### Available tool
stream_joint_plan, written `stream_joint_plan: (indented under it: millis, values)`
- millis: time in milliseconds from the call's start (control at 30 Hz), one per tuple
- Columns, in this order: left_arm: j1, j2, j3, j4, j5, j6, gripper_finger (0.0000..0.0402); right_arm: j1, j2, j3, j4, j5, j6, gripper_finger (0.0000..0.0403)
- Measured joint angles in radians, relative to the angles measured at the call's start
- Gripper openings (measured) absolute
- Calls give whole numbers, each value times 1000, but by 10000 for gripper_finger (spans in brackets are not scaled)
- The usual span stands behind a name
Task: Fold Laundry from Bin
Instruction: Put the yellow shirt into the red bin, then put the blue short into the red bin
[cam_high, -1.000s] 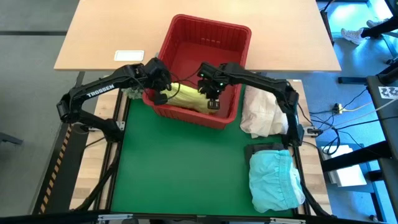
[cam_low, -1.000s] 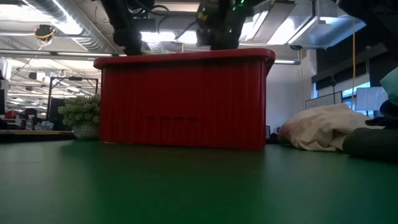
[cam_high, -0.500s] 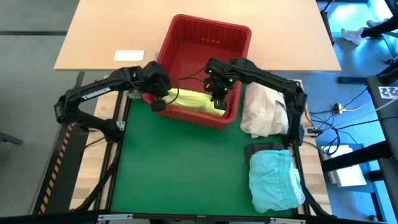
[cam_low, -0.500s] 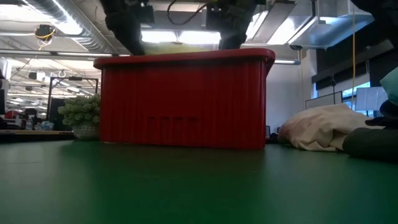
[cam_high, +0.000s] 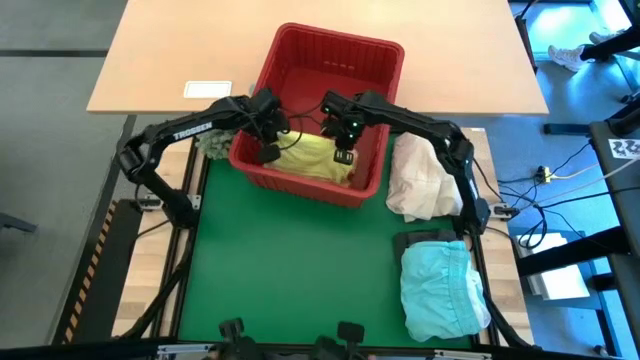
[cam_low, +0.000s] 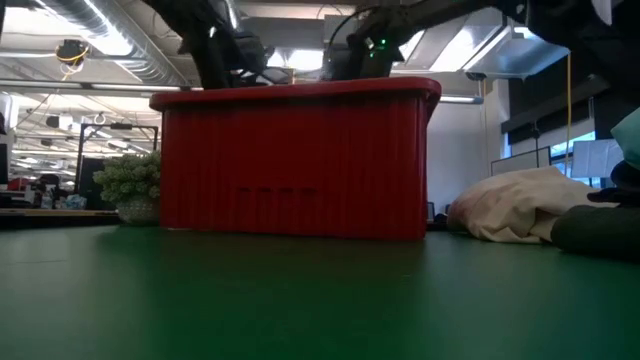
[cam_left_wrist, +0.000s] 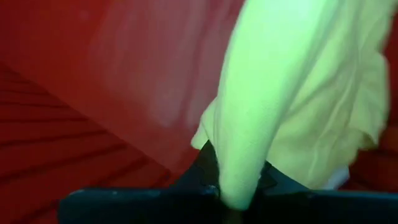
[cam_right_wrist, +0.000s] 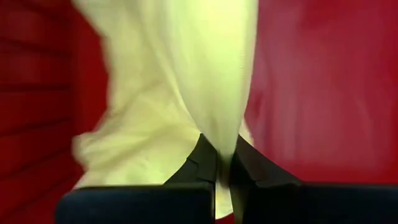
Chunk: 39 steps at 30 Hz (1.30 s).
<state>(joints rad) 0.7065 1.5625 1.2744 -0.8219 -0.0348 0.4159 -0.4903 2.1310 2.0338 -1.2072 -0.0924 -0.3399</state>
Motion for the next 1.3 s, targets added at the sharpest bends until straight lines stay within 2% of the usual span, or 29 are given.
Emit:
stream_joint_plan:
  millis: [200, 367, 567, 767, 900, 1100, 1200, 1300]
  values:
    - [29, 50, -1, 139, -133, 57, 47, -31, 41, 0, 67, 112, 19, 17]
    - [30, 53, -1, 179, -222, 90, 85, -43, 50, 0, 101, 187, 20, 72]
    - [29, 48, -1, 188, -269, 118, 128, -41, 48, 18, 140, 379, -7, 135]
    - [26, 39, -1, 192, -382, 122, 146, -41, 48, 52, 154, 487, -57, 184]
    - [7, -18, 45, 131, -394, 121, 147, -39, 37, 151, 64, 442, -44, 199]
    - [-73, -205, 89, 123, -315, 154, 146, -39, -78, 282, -56, 290, -4, 195]
    - [-111, -303, 90, 109, -243, 120, 145, -33, -156, 291, -103, 197, 5, 183]
    - [-169, -376, 90, 72, -125, 66, 145, -11, -239, 292, -173, 123, 34, 169]
